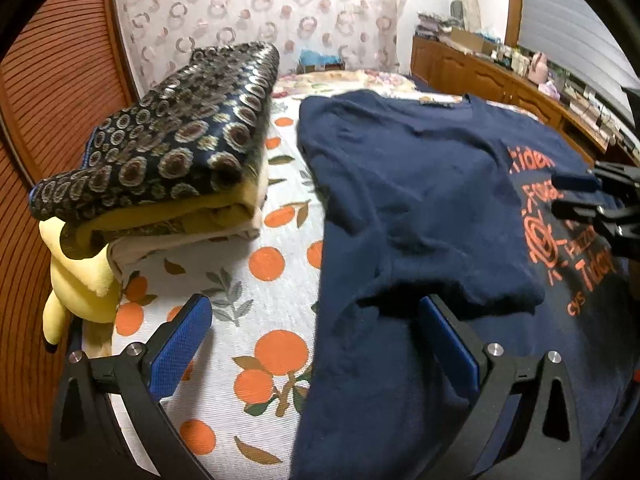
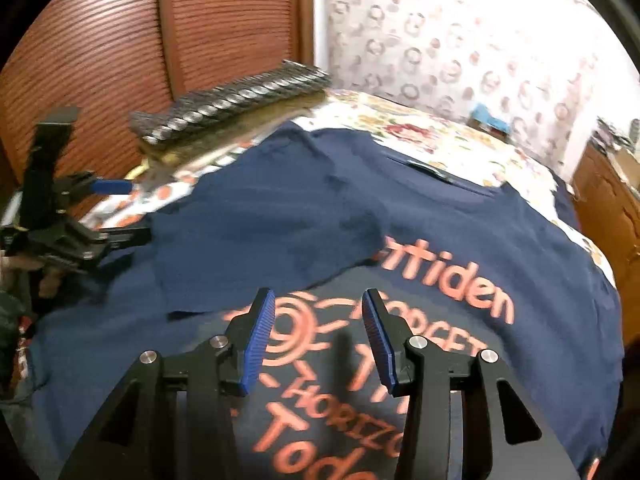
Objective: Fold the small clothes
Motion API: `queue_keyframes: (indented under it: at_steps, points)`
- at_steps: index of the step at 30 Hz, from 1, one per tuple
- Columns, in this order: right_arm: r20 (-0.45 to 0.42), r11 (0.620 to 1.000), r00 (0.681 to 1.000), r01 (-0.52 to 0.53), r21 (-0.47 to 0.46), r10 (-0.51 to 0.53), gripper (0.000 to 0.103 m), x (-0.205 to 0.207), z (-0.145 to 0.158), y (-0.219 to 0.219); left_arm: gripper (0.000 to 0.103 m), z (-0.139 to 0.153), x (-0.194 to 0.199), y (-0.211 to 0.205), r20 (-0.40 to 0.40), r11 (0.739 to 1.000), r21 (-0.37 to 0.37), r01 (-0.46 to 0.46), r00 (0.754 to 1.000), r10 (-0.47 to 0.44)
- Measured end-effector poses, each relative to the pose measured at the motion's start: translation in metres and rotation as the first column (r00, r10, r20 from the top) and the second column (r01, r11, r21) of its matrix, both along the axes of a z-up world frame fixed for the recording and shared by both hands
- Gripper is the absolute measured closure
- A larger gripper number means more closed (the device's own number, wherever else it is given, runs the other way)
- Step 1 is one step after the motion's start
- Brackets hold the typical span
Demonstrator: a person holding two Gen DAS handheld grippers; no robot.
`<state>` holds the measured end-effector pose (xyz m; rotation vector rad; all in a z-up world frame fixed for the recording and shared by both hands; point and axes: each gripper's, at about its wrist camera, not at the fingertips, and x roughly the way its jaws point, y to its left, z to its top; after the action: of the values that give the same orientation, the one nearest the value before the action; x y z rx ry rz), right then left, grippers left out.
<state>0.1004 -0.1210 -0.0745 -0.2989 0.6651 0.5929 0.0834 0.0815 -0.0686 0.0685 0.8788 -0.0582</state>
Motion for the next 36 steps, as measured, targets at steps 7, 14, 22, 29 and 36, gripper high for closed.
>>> queue_keyframes:
  at_steps: [7, 14, 22, 29, 36]
  points:
    - [-0.031, 0.999, 0.999, 0.024, -0.037, -0.025, 0.056, 0.004, -0.012, 0.003, 0.000, -0.004, 0.003, -0.006, -0.025, 1.000, 0.026, 0.016, 1.000, -0.016]
    - [-0.044, 1.000, 0.999, 0.013, -0.022, -0.014, 0.044, 0.009, -0.015, 0.001, 0.000, -0.007, 0.004, -0.002, -0.044, 1.000, -0.023, 0.013, 0.999, -0.014]
    - [-0.054, 0.999, 0.999, 0.000, -0.047, -0.002, 0.016, 0.013, -0.019, 0.003, 0.000, -0.007, 0.003, -0.002, -0.043, 1.000, -0.023, 0.012, 0.999, -0.013]
    - [-0.062, 0.999, 0.998, 0.016, -0.045, -0.019, 0.013, 0.016, -0.016, 0.001, 0.000, -0.004, 0.000, -0.006, -0.021, 1.000, 0.001, 0.012, 1.000, -0.012]
    - [-0.010, 0.997, 0.998, 0.070, 0.014, -0.070, 0.013, -0.001, 0.003, -0.029, 0.000, 0.020, -0.013, -0.009, 0.094, 1.000, -0.020, -0.006, 0.996, 0.008]
